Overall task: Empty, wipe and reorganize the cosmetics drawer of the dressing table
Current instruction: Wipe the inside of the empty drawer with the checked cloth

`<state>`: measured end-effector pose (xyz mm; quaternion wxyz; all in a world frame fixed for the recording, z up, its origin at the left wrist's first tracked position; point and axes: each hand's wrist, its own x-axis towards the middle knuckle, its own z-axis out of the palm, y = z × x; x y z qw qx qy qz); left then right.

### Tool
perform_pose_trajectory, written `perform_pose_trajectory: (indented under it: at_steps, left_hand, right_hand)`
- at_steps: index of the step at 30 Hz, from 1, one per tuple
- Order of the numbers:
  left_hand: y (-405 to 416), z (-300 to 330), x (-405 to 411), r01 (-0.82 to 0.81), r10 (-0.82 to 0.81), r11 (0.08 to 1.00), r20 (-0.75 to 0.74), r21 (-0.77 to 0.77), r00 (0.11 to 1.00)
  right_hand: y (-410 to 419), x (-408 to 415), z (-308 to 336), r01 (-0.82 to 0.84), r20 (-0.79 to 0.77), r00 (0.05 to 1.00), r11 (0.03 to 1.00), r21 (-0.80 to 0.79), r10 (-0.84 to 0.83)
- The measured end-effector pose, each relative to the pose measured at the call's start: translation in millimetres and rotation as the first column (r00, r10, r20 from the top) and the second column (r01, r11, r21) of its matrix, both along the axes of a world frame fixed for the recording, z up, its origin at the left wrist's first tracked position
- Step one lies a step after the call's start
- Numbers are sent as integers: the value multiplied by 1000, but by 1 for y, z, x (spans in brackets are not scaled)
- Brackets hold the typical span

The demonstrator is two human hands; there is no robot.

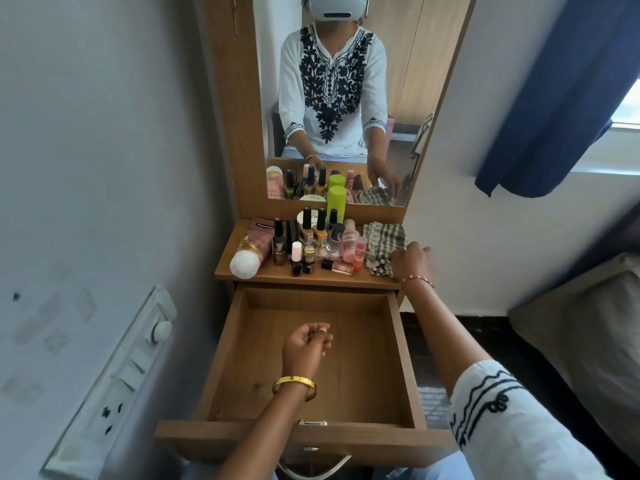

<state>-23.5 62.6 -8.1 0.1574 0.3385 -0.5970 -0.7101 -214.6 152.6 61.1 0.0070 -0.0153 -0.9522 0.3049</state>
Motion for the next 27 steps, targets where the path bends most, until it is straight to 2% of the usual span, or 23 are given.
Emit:
perform_pose_trajectory:
  at_steps: [5,8,13,17,19,27]
  left_hand:
    - [-3,-4,1,20,-20,999,3,-34,1000]
    - [-5,-5,3,17,-17,999,10,-34,1000]
    - [-7,-4,2,13,-13,1000,12,-16,1000]
    - [-7,-3,3,15,-15,1000,14,-9,1000]
    - [-8,-4,3,10,-10,1000,16,-8,1000]
    - [-8,-4,4,6,-6,1000,24,-5,1000]
  right_hand:
    - [-1,-10,-4,41,92,995,996,-79,-33]
    - [3,-16,1,18,154,988,993,-115,0]
    - [4,-15,2,6,123,992,973,-233,24]
    - [0,-1,1,53,38,999,855,-516,-39]
    - [0,7,3,78,12,996,793,-604,-90]
    - [10,29,10,70,-20,992,685,-725,-122]
